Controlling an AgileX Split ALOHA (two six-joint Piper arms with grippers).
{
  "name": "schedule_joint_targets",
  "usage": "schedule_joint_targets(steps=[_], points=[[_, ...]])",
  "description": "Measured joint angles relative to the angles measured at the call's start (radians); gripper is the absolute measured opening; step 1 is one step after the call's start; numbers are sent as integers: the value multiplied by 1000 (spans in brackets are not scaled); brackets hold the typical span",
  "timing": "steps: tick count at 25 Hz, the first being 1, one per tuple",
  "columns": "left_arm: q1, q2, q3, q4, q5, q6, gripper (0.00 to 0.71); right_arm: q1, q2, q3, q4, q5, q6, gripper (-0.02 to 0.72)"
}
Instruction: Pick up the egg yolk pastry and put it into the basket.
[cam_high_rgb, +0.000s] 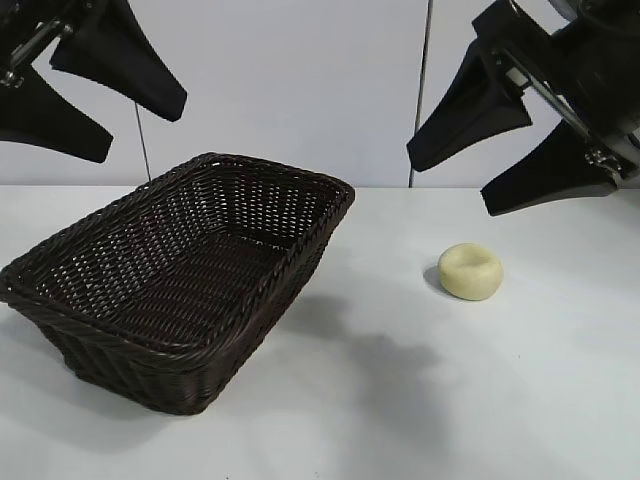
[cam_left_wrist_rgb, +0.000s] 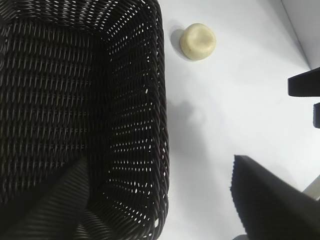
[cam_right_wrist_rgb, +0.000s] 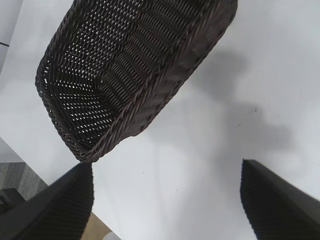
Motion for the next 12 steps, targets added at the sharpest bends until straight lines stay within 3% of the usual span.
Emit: schedule_joint_targets(steps=[8,12], points=[[0,0,0,0,12,-17,566,0,0,0,0,0,0,579],[0,0,0,0,20,-194,566,0,0,0,0,1,0,579]])
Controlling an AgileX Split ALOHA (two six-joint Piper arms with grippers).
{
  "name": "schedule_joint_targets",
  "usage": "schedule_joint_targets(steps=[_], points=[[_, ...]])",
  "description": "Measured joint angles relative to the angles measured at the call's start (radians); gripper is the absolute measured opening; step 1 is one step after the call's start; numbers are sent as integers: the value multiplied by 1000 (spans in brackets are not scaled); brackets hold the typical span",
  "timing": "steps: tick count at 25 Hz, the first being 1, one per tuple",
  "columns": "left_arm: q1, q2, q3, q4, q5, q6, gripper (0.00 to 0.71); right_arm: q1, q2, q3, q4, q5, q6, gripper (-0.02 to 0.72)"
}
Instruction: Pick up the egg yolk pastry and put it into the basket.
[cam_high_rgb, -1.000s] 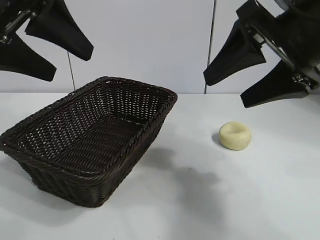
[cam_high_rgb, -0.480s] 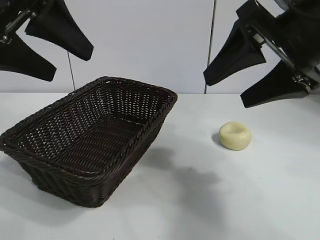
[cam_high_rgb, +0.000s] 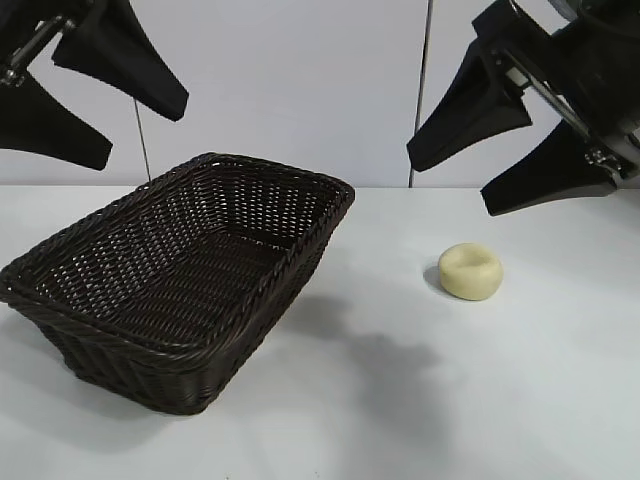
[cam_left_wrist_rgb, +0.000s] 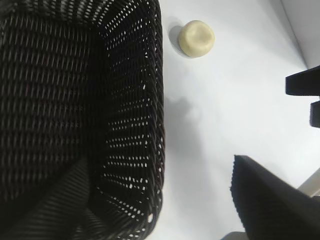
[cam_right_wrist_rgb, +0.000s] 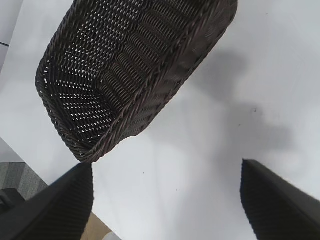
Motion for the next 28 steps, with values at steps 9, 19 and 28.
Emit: schedule_joint_targets(steps=[9,19,28], points=[[0,0,0,198,75,-601,566,0,0,0,0,0,0,579],[-12,-125,0,391,130,-916,566,0,0,0,0,0,3,579],[-172,-131,61,736,41,-1467,566,0,0,0,0,0,3,579]])
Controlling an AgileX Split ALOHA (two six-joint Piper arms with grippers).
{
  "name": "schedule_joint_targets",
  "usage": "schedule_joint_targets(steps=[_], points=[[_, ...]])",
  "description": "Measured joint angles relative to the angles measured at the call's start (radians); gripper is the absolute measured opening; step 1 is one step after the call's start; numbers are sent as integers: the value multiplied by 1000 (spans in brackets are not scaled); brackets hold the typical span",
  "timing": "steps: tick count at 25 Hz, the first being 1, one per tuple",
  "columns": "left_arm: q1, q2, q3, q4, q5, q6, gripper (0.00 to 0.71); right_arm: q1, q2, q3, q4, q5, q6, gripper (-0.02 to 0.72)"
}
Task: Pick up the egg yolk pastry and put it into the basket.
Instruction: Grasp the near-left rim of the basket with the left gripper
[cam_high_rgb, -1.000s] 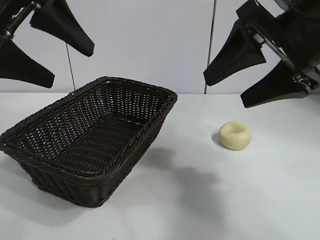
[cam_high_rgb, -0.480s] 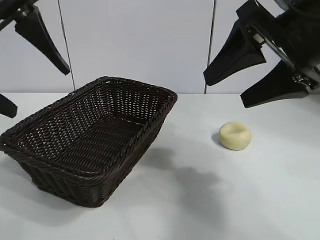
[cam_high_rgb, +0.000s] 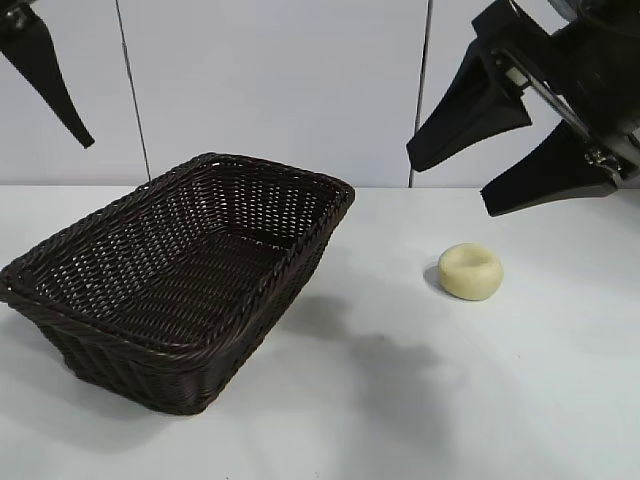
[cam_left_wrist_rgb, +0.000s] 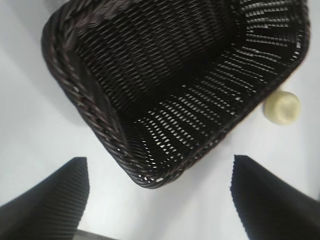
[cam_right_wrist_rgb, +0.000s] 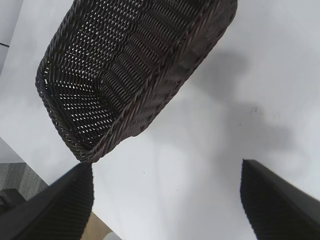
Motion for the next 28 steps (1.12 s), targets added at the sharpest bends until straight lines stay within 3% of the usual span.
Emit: schedule_joint_targets(steps=[3,6,25,28], points=[[-51,2,48,131,-39,-219,566,0,0,0,0,0,1,579],[-75,36,60,193,-60,-310,566,0,0,0,0,0,1,579],[-78,427,61,207,-260,-339,563,0,0,0,0,0,1,579],[-78,447,61,207,-269,-339,488,0,0,0,0,1,1,579]])
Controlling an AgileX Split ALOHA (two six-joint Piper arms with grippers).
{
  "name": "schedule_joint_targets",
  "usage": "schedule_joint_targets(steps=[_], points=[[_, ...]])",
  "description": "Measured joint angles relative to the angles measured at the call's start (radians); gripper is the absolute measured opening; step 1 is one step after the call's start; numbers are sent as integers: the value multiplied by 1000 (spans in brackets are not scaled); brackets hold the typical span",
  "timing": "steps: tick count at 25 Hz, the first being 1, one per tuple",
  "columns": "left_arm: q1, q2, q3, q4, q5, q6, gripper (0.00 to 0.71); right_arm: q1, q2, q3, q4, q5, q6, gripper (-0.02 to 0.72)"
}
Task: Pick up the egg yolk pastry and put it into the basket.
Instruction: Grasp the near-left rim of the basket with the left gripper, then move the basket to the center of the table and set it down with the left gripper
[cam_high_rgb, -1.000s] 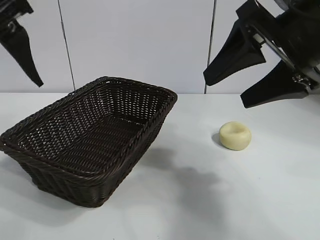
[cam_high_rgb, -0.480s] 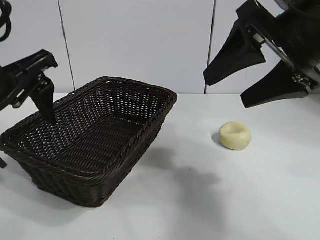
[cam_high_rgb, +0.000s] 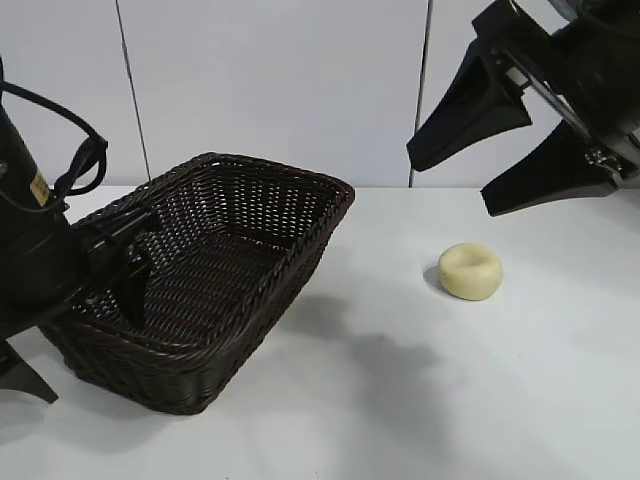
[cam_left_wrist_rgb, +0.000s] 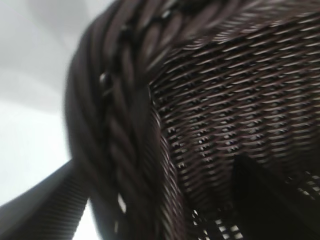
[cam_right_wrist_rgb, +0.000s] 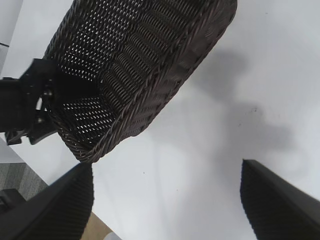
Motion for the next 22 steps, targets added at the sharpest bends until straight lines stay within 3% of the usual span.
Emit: schedule_joint_targets(steps=[5,8,17,22], points=[[0,1,0,0,2,-14,234,0,0,0,0,1,0,579],[3,1,-1,-4,-2,-81,116,0,0,0,0,2,0,579],[68,-36,-8,-14,25,-56,102,0,0,0,0,7,0,579],[133,-68,-52,-157,93,169,100,0,0,0,0,6,0,579]])
